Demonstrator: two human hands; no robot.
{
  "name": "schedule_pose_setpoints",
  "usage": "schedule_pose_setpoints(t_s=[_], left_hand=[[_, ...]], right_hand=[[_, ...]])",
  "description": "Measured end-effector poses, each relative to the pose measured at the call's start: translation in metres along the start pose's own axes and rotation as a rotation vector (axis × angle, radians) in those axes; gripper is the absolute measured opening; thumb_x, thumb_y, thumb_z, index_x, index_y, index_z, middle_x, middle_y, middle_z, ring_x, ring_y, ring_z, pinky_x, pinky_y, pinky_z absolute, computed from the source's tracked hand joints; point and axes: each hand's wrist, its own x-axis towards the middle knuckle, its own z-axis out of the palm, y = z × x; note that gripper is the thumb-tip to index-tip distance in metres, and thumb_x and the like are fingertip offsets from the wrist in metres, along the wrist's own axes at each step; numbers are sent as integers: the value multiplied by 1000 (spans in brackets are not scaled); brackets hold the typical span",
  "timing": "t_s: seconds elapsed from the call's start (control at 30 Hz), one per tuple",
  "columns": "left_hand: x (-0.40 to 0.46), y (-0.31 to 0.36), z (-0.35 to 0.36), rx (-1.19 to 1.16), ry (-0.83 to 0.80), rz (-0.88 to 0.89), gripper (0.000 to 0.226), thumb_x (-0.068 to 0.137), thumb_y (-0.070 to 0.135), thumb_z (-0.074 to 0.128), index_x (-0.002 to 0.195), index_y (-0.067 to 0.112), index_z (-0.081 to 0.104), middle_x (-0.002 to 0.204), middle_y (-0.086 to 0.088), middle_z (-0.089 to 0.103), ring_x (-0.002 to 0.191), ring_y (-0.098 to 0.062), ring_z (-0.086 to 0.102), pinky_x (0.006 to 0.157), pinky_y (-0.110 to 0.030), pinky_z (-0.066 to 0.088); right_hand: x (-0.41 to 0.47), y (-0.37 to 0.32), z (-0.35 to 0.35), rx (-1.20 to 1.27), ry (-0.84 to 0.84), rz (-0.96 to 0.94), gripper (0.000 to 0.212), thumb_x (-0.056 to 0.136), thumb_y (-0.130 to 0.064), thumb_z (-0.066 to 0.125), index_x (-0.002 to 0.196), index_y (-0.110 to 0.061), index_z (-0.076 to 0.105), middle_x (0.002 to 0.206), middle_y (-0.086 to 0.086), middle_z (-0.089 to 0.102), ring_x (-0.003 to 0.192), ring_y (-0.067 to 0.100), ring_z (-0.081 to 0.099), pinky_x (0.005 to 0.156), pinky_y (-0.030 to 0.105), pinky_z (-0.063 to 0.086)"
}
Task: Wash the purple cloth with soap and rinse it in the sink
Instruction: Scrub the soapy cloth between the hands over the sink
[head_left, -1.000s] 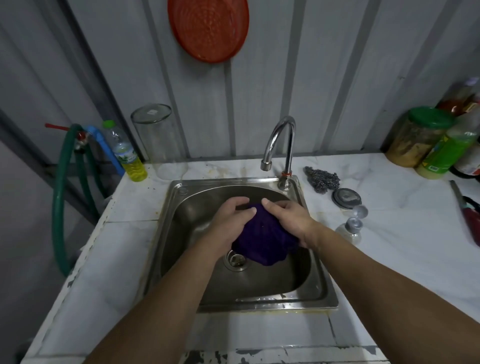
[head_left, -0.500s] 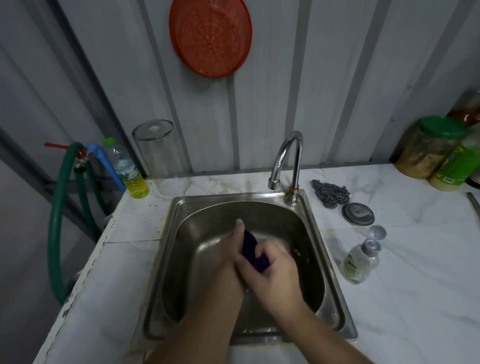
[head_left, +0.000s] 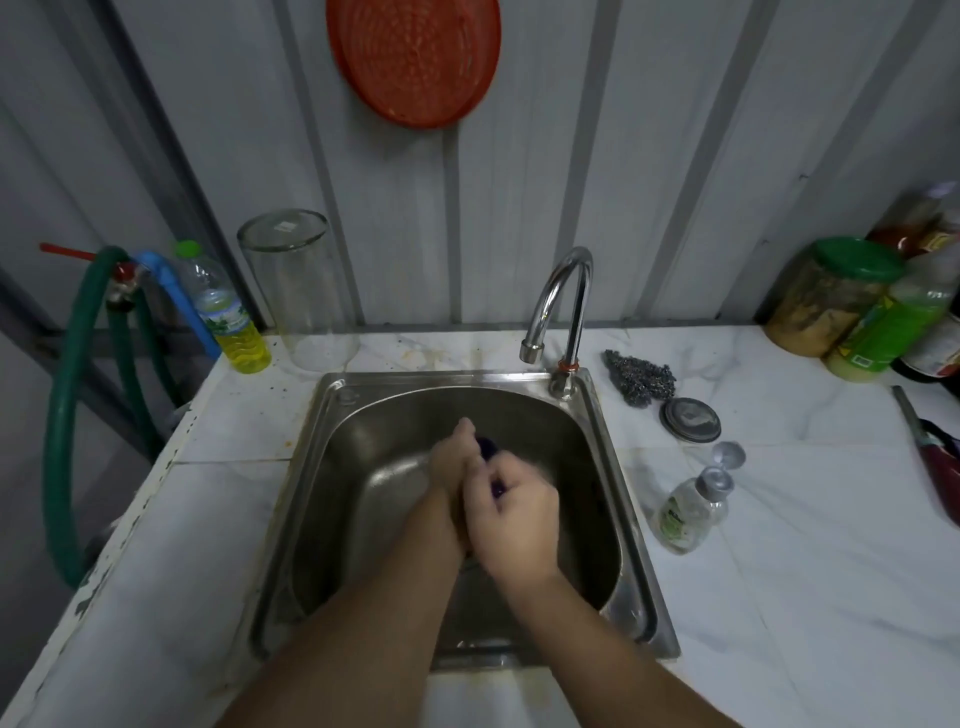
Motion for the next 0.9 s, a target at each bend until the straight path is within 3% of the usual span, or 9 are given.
schedule_pose_setpoints(t_s=[0.1, 0.17, 0.27, 0.33, 0.4, 0.53, 0.6, 0.77, 0.9], left_hand=[[-3, -4, -6, -37, -134, -27, 37, 107, 27, 40, 72, 20, 49, 72, 1, 50, 63, -11, 48, 66, -24, 47], [-6, -1, -2, -1, -150, -67, 35, 102, 18, 47, 68, 12, 52, 69, -5, 52, 61, -15, 52, 59, -16, 47], [-10, -4, 1, -63, -142, -161, 28, 79, 36, 61, 82, 10, 71, 78, -15, 68, 77, -32, 69, 77, -41, 61], [-8, -9, 0, -42, -145, -135, 31, 74, 43, 63, 81, 14, 72, 82, -13, 69, 84, -34, 70, 88, -51, 59], [-8, -6, -4, -105, -111, -147, 28, 84, 40, 63, 77, 14, 67, 77, -10, 66, 84, -32, 67, 84, -41, 58], [-6, -14, -21, -212, -112, -50, 29, 106, 29, 40, 85, 19, 57, 77, 5, 56, 74, -19, 57, 54, -16, 50], [-9, -16, -19, -218, -111, -98, 32, 103, 31, 42, 77, 21, 57, 70, 3, 58, 63, -14, 57, 47, -15, 49], [-5, -19, -5, -88, -148, -201, 26, 92, 30, 58, 69, 17, 63, 62, -5, 63, 61, -25, 62, 67, -35, 51], [15, -10, -19, -103, -22, -151, 37, 96, 32, 53, 63, 14, 50, 62, -5, 54, 68, -26, 57, 69, -34, 48]], right_hand=[[10, -6, 2, 29, -21, 8, 45, 91, -42, 60, 58, -14, 51, 52, 5, 56, 54, 25, 58, 55, 44, 51], [25, -6, 1, 23, 4, 112, 46, 91, -43, 61, 58, -13, 52, 53, 5, 58, 58, 25, 60, 61, 42, 53], [54, 7, -3, -54, 4, 338, 41, 94, -44, 54, 65, -16, 62, 66, 5, 67, 70, 25, 67, 75, 43, 58], [59, 12, -9, -42, -4, 414, 41, 97, -43, 50, 64, -20, 60, 66, 5, 66, 68, 24, 66, 73, 45, 58], [44, 6, -10, -28, -17, 328, 42, 98, -41, 50, 62, -21, 56, 60, 2, 61, 61, 21, 62, 63, 40, 53], [-4, -15, 3, 15, -118, -2, 45, 92, -44, 55, 60, -12, 55, 52, 5, 56, 54, 25, 59, 53, 40, 49], [6, -8, 8, 19, -74, 69, 46, 92, -43, 60, 58, -13, 54, 50, 1, 56, 54, 22, 59, 56, 36, 49], [49, 19, -7, -110, -44, 331, 45, 99, -40, 53, 59, -21, 54, 57, 0, 59, 58, 18, 59, 62, 30, 43], [10, -2, -5, 41, -133, 136, 39, 95, -36, 61, 58, -21, 54, 55, -3, 57, 54, 15, 56, 56, 35, 48]])
